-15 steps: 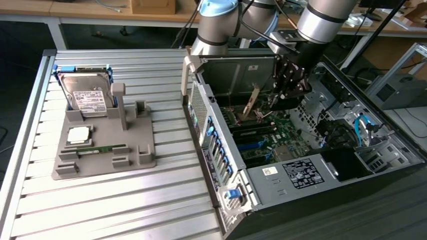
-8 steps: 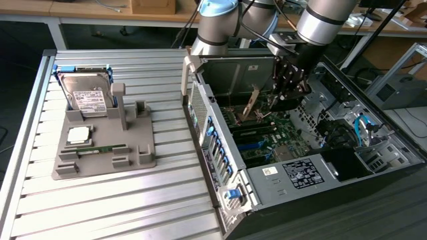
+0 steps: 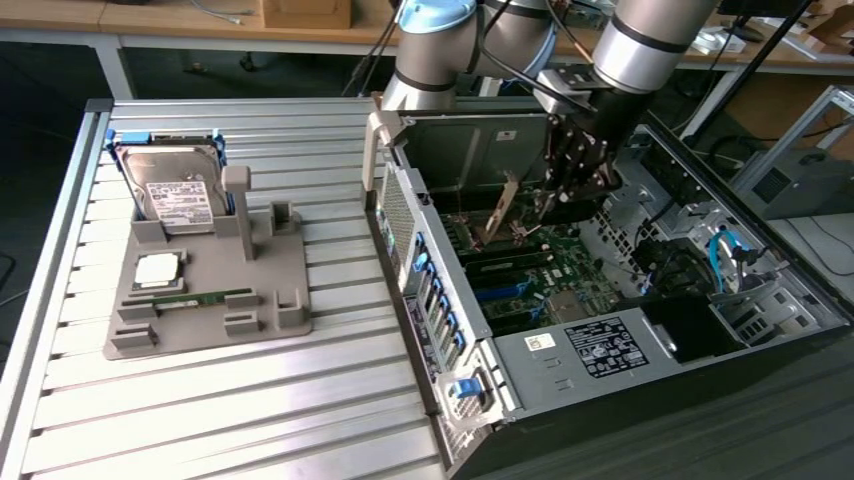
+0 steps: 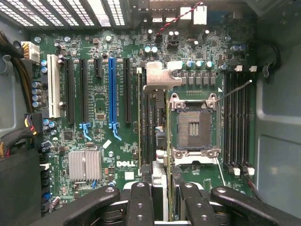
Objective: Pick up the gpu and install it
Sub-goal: 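Insert the gpu into the slot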
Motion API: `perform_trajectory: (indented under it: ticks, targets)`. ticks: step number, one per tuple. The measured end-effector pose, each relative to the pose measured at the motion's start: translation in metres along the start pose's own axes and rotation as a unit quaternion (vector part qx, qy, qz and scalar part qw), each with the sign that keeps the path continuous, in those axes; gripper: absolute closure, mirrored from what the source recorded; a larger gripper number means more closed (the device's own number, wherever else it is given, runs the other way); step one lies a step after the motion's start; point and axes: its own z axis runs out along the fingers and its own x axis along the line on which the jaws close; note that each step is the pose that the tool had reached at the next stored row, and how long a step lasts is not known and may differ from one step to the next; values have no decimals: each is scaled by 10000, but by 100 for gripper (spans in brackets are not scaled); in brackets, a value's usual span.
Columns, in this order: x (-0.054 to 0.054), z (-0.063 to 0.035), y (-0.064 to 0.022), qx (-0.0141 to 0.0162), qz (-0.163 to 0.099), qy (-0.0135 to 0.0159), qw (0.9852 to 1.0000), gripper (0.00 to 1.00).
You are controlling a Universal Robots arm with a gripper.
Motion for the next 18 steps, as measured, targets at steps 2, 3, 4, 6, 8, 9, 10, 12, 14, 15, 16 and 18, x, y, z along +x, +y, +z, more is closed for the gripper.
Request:
perform_trajectory:
  ticks: [2, 3, 4, 6, 8, 9, 10, 12, 14, 15, 16, 18]
  targets:
    - [2, 6, 0, 0, 0, 0, 10000, 73]
    - [3, 10, 0, 0, -1, 0, 10000, 73]
    - [4, 14, 0, 0, -1, 1, 10000, 73]
    - [6, 20, 0, 0, -1, 1, 10000, 73]
    - [8, 27, -1, 0, -2, 0, 10000, 73]
    - [9, 30, -1, 0, -2, 0, 10000, 73]
    - [9, 32, -1, 0, -2, 1, 10000, 73]
    - [11, 39, -1, 0, -3, 1, 10000, 73]
    - [12, 48, -1, 0, -4, 0, 10000, 73]
    - [13, 52, -1, 0, -4, 0, 10000, 73]
    - [14, 55, -1, 0, -4, 0, 10000, 73]
    - [15, 60, -1, 0, -5, 0, 10000, 73]
